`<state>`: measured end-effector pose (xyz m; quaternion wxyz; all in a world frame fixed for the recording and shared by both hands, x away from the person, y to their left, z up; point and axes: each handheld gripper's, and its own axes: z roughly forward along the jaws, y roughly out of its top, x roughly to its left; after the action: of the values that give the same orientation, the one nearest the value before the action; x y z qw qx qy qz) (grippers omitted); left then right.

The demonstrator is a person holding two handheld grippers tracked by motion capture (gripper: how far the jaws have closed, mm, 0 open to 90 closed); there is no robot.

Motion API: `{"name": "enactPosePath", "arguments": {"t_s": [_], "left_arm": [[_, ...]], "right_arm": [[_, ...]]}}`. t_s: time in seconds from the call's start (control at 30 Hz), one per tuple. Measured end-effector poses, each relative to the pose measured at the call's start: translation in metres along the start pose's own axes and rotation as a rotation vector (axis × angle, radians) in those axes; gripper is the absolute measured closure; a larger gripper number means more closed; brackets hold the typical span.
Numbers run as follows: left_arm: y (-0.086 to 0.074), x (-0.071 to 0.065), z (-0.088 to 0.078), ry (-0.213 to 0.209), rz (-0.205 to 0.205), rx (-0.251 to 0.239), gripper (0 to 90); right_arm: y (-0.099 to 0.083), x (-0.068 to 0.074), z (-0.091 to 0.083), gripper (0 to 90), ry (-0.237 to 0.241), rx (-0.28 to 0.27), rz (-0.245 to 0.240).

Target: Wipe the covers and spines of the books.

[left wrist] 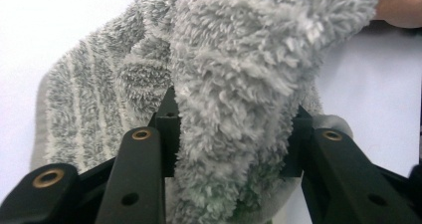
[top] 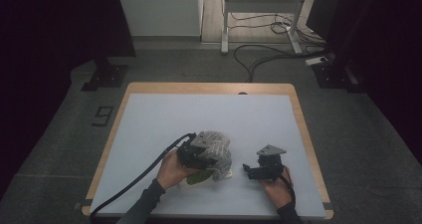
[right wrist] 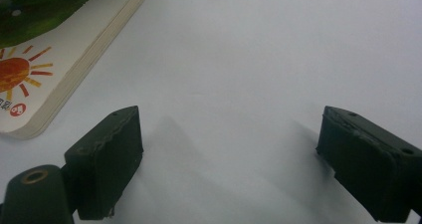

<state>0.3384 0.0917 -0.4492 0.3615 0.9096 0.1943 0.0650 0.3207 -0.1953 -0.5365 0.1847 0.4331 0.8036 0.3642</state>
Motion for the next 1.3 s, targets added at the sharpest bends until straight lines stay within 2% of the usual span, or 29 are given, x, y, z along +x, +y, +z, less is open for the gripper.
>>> {"name": "enactPosePath", "arguments": {"t_s": [0.37, 0.9, 1.3], "left_arm": [[-0.008, 0.017, -0.028, 0.065, -0.017, 0.011, 57.2], [-0.017, 0.038, -0.076, 0.157, -0.062, -0.008, 57.3], [-0.027, 0.054, -0.112, 0.219, -0.115, -0.027, 57.4]], "right_arm": [[0.000, 0.000, 0.000, 9.9, 0.000, 0.000, -0.001], [0.000, 0.000, 0.000, 10.0, 0.001, 0.000, -0.004], [0.000, 0.000, 0.000, 10.1, 0.001, -0.001, -0.002]]}}
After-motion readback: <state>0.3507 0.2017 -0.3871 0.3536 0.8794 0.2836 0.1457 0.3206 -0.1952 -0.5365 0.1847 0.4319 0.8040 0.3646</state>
